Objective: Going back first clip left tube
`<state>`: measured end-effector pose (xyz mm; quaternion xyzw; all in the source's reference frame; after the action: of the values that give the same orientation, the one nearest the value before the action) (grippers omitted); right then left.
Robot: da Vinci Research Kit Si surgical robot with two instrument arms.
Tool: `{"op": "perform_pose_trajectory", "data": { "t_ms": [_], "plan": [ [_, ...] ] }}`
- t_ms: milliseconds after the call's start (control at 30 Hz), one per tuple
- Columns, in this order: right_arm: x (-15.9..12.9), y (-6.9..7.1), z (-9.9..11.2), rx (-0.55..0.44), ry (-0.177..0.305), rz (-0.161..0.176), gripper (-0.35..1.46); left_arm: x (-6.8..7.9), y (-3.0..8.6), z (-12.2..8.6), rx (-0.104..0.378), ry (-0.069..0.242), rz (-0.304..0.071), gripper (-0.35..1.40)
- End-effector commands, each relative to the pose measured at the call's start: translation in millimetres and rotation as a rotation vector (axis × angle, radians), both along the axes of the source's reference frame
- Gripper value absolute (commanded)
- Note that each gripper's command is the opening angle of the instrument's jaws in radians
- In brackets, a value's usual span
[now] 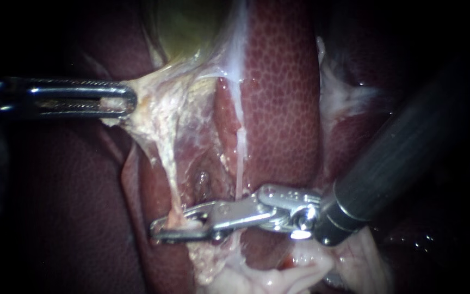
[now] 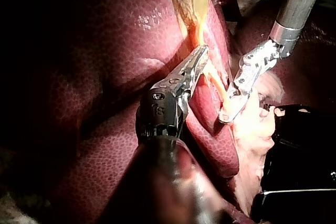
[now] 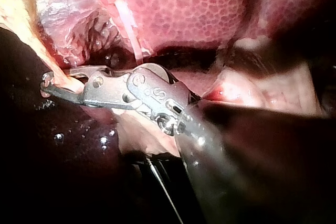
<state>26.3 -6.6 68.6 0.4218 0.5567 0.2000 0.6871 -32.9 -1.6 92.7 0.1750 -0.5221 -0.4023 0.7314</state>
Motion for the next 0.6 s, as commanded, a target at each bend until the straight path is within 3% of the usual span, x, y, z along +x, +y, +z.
{"op": "perform_pose_trajectory", "data": {
  "t_ms": [33,300,333,400,467,600],
  "plan": [
    [0.0,0.0,0.0,0.012,-0.001,-0.002,-0.35,0.0,0.0,-0.1,0.0,0.0,0.0,-0.35],
    [0.4,0.0,-0.4,0.046,-0.015,-0.001,-0.31,0.1,0.0,-0.1,0.0,0.0,0.0,-0.35],
    [0.6,0.0,-0.5,0.049,-0.006,0.007,-0.03,0.1,0.0,-0.1,0.0,0.0,0.0,-0.35],
    [1.0,0.2,-0.5,0.055,0.014,0.024,0.34,0.1,-0.1,-0.1,0.0,0.0,0.0,-0.35],
    [1.6,0.4,-0.5,0.058,0.025,0.034,0.48,0.0,-0.1,-0.1,0.0,0.0,0.0,-0.35],
    [2.3,0.7,-0.5,0.049,0.032,0.041,0.57,0.1,-0.1,-0.2,0.0,0.0,0.0,-0.35]
  ]
}}
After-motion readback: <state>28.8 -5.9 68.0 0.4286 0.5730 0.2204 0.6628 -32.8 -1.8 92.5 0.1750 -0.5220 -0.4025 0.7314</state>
